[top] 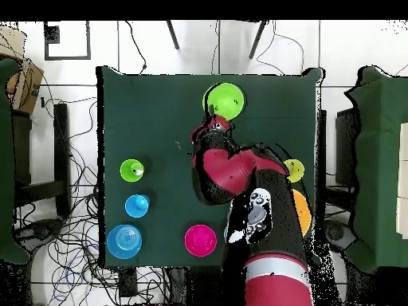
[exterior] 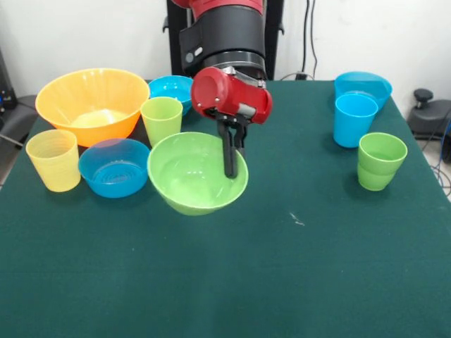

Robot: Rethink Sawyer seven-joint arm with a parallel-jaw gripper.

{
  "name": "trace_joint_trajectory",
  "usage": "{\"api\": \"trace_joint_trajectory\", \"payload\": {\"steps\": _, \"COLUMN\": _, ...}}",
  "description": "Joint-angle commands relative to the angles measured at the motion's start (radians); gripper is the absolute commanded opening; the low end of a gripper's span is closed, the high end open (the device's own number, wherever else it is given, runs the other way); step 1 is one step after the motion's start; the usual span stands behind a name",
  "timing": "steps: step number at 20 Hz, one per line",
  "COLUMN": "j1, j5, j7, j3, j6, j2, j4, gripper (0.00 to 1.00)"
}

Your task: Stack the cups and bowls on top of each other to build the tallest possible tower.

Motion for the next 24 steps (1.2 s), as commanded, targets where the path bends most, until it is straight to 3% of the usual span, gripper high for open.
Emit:
{"api": "trace_joint_trajectory", "payload": {"steps": 1, "j1": -0.125, "j5": -0.010, "j7": 0.113, "j3": 0.257, "j6": 0.254, "j2": -0.012, "j4": 0.064, "gripper": 0.00}}
{"api": "trace_joint_trajectory", "payload": {"steps": 4, "j1": -0.199, "j5": 0.061, "j7": 0.099, "j3": 0.362, "j6": 0.331, "j2": -0.017, "j4": 0.117, "gripper": 0.00}}
{"api": "trace_joint_trajectory", "payload": {"steps": 9, "j1": -0.197, "j5": 0.084, "j7": 0.100, "j3": 0.331, "j6": 0.308, "j2": -0.015, "j4": 0.146, "gripper": 0.00}}
{"api": "trace_joint_trajectory", "payload": {"steps": 19, "j1": -0.287, "j5": 0.199, "j7": 0.060, "j3": 0.438, "j6": 0.432, "j2": -0.021, "j4": 0.223, "gripper": 0.00}}
{"api": "trace_joint_trajectory", "payload": {"steps": 24, "j1": -0.272, "j5": 0.215, "j7": 0.084, "j3": 0.416, "j6": 0.407, "j2": -0.016, "j4": 0.227, "gripper": 0.00}}
